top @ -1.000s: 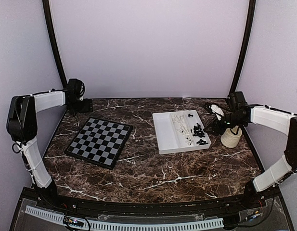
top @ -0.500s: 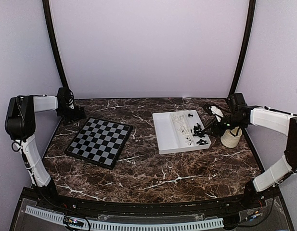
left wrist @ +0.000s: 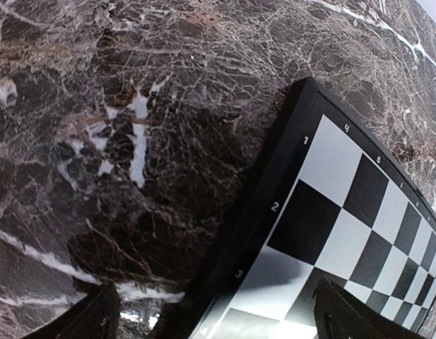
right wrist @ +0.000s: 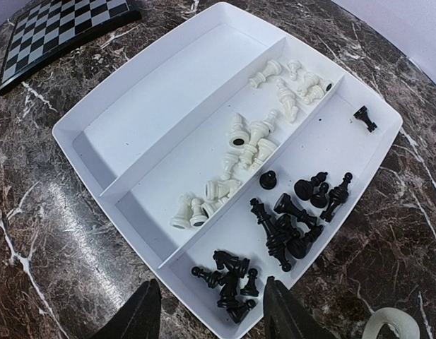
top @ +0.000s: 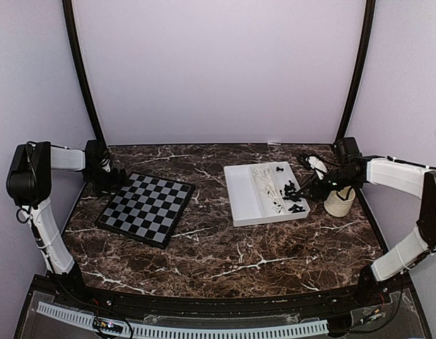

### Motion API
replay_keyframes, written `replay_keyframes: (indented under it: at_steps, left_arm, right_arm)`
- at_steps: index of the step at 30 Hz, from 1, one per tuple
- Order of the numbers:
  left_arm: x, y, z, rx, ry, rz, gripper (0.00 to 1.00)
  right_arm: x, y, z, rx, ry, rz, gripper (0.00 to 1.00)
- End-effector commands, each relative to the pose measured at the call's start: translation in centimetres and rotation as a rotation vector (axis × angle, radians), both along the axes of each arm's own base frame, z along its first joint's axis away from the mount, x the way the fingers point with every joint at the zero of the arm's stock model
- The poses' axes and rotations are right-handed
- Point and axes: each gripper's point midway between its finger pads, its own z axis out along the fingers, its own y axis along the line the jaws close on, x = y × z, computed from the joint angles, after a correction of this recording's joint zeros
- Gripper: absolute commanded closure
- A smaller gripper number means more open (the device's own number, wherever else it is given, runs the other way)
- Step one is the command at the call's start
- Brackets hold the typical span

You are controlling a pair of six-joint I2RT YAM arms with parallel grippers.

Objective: Set up the chess pieces on the board
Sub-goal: Position the chessboard at the center of the board.

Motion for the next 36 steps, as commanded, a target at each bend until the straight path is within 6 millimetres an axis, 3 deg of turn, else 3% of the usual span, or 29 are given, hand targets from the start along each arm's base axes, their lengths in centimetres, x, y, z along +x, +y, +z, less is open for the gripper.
replay_keyframes:
  at_steps: [1,7,13,21,24,28,31,33,34,35,36]
  left_arm:
    - [-1.1,-1.5,1.9,-0.067,-0.042,-0.022,0.02]
    - [-2.4,-3.0,1.7,-0.097,-0.051,-0.063,0.02]
    - [-4.2,-7.1,1.2,-0.090,-0.016,-0.159,0.06]
    - [-9.4,-10.4,1.1,-0.138,0.058,-0.185,0.12]
    - [-10.5,-10.3,1.8,-0.114,0.051,-0.171,0.13]
    - [-8.1,-7.8,4.8,0.044,-0.071,-0.122,0.12]
    - [-3.9,-8.1,7.8,0.080,-0.181,-0.149,0.12]
    - [-0.8,-9.0,8.3,0.073,-0.210,-0.178,0.13]
    - [0.2,-9.4,6.9,0.067,-0.181,-0.192,0.13]
    - [2.1,-9.9,8.3,0.067,-0.226,-0.210,0.14]
    - [3.0,-10.3,6.5,0.070,-0.197,-0.233,0.15]
  right_arm:
    - [0.0,0.5,-0.3,0.005,-0.009,0.026,0.49]
    - [-0.1,0.6,-0.3,0.007,-0.006,0.030,0.49]
    - [-0.2,0.8,-0.6,0.005,0.005,0.034,0.49]
    - [-0.3,1.3,-0.9,-0.004,0.019,0.046,0.49]
    - [-0.5,1.8,-1.2,-0.016,0.027,0.064,0.49]
    - [-1.0,3.3,-1.6,-0.038,0.050,0.117,0.49]
    - [-1.8,5.5,-1.2,-0.051,0.050,0.198,0.49]
    - [-2.9,7.6,-1.1,-0.078,0.053,0.278,0.49]
    - [-3.0,8.2,-1.2,-0.094,0.051,0.298,0.49]
    - [-3.4,9.1,-1.2,-0.112,0.051,0.332,0.49]
    - [-4.1,10.2,-1.3,-0.134,0.048,0.379,0.49]
